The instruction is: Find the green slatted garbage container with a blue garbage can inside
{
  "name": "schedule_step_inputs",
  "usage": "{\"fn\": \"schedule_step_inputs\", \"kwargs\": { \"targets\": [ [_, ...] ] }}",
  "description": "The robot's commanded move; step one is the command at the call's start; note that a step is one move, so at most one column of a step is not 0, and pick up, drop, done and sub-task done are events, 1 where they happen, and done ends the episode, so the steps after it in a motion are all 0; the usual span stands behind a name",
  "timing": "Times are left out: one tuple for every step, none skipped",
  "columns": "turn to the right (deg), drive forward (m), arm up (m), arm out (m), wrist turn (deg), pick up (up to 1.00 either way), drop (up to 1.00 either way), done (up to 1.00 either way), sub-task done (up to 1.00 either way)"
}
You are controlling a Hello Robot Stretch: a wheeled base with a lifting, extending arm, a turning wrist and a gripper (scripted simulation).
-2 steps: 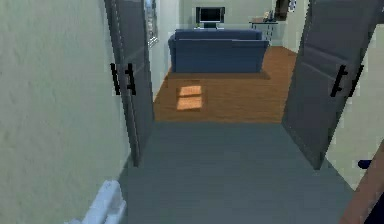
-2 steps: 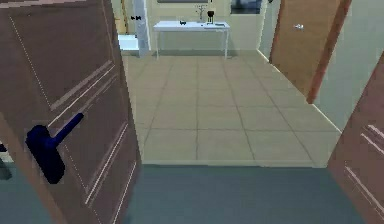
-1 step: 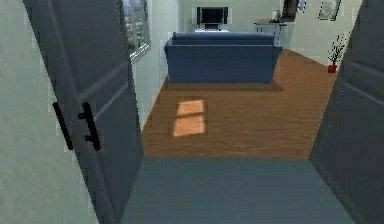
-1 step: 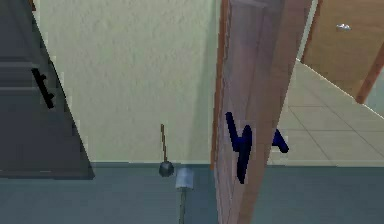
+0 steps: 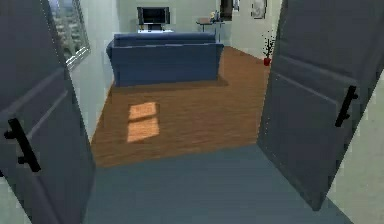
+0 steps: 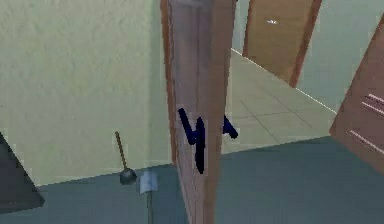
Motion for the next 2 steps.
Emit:
{"fn": "schedule_step_inputs", "kwargs": {
  "targets": [
    [0.0, 1.0, 0.0, 0.0, 0.0, 0.0, 0.0, 0.0, 0.0],
    [3.0, 0.0, 0.0, 0.0, 0.0, 0.0, 0.0, 0.0, 0.0]
  ]
}}
